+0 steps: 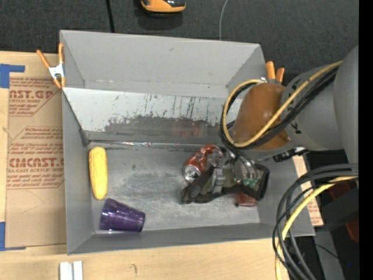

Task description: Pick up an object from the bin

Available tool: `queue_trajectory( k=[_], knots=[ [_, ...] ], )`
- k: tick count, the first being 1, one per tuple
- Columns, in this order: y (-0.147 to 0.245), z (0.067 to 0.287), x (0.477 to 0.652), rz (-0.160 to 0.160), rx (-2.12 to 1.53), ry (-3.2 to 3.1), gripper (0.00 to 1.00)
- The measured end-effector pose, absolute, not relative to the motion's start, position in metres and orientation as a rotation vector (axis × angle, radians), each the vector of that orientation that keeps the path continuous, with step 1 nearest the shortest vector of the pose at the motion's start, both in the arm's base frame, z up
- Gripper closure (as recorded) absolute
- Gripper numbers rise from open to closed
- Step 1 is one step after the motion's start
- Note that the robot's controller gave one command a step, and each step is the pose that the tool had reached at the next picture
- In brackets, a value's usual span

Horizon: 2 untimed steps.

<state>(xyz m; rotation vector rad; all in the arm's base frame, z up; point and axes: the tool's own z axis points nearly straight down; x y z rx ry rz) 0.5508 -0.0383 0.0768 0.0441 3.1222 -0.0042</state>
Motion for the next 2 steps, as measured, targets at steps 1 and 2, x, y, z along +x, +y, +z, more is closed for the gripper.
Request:
queue_trajectory(
  k=[1, 2],
  knots=[
    [-0.038, 0.077, 0.551, -0.004, 0.045, 3.122, 1.0],
    [-0.041, 0.241, 0.545, -0.002, 0.018, 3.133, 1.0]
  ],
)
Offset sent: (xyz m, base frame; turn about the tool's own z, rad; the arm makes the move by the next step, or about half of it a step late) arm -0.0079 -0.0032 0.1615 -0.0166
